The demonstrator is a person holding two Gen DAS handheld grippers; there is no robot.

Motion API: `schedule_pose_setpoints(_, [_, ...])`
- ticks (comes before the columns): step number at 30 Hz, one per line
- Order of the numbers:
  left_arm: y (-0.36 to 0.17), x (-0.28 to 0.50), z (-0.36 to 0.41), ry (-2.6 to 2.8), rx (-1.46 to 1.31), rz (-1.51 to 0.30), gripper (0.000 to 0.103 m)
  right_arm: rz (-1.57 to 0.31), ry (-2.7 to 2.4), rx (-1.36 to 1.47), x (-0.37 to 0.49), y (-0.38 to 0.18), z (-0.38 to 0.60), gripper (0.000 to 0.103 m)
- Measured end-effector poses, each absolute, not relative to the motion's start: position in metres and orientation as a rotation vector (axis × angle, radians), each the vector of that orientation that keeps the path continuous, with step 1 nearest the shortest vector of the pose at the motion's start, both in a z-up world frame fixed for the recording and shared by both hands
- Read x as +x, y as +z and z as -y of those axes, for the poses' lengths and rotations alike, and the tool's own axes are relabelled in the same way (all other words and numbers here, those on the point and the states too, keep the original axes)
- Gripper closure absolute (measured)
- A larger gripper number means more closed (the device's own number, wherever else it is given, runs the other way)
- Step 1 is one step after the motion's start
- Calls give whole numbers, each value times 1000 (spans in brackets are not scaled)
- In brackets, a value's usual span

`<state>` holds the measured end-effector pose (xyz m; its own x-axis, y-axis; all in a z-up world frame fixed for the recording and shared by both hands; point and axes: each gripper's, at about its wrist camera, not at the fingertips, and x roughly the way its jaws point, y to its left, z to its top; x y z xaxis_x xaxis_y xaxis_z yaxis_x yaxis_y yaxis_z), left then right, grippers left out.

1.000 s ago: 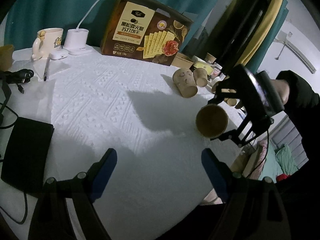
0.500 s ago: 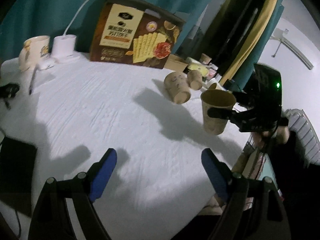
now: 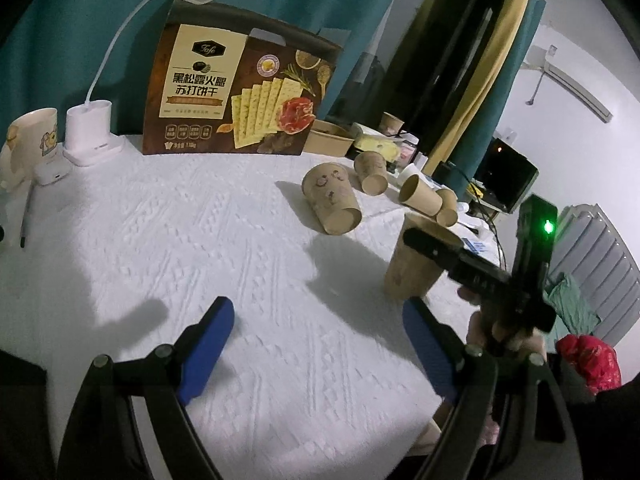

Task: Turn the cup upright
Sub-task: 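Turn the cup rim-up in the right tool and carry it over the table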

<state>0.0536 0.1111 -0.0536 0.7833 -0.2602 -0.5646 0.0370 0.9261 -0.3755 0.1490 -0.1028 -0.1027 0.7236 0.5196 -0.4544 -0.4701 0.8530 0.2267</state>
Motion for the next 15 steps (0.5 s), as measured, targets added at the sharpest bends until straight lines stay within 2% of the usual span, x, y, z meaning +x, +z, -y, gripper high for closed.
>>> schedule_pose_setpoints(15, [-58, 100, -98, -231, -328, -675, 17, -545, 445, 109, 141, -118, 105, 38])
